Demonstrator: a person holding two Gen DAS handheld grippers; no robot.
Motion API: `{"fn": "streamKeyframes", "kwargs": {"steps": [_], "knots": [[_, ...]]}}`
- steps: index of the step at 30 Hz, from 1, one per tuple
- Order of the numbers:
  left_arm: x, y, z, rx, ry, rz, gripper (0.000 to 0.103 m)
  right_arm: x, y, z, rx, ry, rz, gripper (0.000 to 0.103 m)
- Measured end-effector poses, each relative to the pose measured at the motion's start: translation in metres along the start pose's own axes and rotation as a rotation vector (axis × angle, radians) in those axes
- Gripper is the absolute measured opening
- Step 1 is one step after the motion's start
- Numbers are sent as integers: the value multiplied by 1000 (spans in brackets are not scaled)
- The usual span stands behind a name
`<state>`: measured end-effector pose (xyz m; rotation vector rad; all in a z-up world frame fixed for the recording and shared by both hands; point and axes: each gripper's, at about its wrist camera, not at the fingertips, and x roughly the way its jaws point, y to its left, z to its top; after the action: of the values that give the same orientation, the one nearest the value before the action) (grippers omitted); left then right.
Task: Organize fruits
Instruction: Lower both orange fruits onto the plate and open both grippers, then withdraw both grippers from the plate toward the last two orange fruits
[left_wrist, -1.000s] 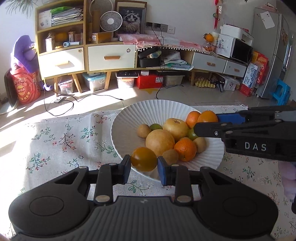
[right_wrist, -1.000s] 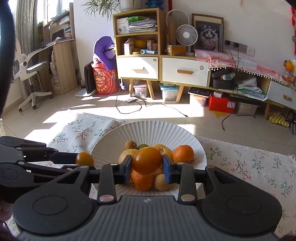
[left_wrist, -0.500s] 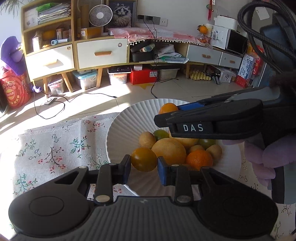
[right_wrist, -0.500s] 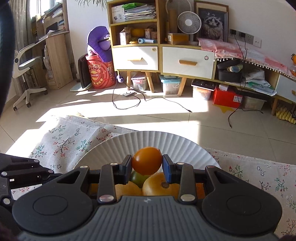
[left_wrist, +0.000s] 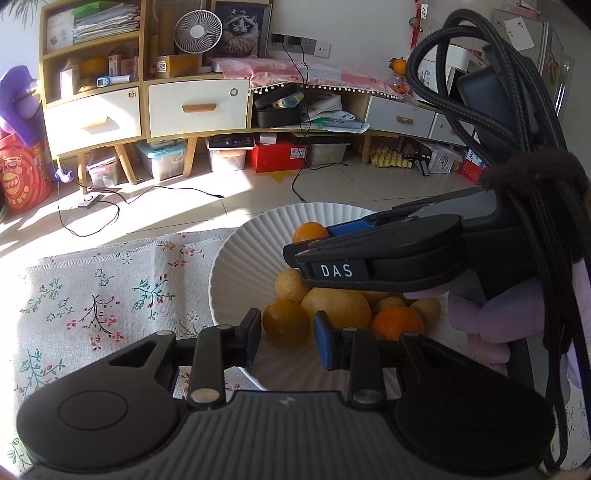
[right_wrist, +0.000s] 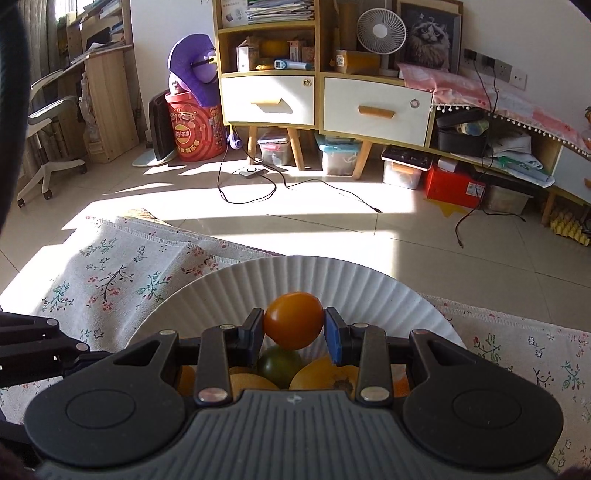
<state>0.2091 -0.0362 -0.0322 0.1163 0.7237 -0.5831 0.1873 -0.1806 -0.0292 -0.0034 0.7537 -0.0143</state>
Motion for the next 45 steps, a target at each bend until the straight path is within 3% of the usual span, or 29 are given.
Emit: {"fn": "streamKeyframes", "kwargs": {"steps": [5,17,22,34,45], "knots": [[-1,0,0,7,-4,3,25,-3,4,3,-11,-7,-14,36],[-20,-11,4,30,-32,15,61,-38,-1,6,-2,-62,-24,69],[-33,-19,0,29,-37,16,75,-57,-3,3,-1,-79,-42,77],[-64,-33,-15,43,-30,17,92,-97,6,-16,-31,-98,-69,88],[-84,-36,-32,29,-10,33,94,-119,14,-38,-52,-100,-67,94]]}}
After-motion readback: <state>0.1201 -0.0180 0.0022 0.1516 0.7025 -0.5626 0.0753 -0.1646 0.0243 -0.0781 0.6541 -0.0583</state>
